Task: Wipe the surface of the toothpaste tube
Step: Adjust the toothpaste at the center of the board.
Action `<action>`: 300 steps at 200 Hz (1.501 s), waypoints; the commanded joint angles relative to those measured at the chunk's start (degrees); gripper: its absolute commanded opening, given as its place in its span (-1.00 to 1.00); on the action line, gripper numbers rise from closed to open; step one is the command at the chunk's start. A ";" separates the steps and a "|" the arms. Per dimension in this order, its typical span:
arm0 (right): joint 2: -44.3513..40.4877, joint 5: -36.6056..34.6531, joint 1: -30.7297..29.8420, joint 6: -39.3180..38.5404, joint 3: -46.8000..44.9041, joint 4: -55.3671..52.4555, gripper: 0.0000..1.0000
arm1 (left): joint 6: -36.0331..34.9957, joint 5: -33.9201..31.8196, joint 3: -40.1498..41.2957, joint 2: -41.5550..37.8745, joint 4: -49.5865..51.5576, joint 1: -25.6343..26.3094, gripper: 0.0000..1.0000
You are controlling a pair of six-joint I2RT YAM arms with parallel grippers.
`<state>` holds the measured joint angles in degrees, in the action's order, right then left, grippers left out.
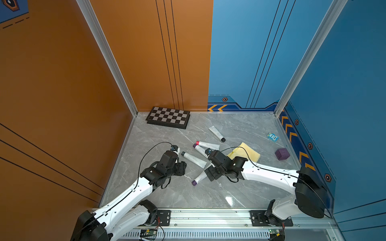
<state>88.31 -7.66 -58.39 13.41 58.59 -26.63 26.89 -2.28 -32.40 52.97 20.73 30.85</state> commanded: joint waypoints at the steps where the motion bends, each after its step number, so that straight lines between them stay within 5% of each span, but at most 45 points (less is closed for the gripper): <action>1: 4.08 0.12 -3.20 -6.60 3.85 -2.31 0.91 | 5.34 3.15 1.84 -1.14 0.20 -2.56 0.30; 74: 12.43 3.87 -4.98 -13.37 8.86 -5.35 0.89 | 6.54 5.18 2.57 -2.90 0.09 -6.48 0.33; 183: 22.18 2.50 -3.38 -13.37 14.95 -3.59 0.83 | 5.91 5.90 2.54 -3.01 0.09 -8.53 0.34; 300: 21.49 10.89 0.61 -11.59 14.16 -0.55 0.43 | 6.55 9.32 4.10 -2.41 -2.51 -8.55 0.34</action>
<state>110.37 1.52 -57.10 0.86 73.95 -27.70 32.69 4.01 -29.63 49.98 20.10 22.44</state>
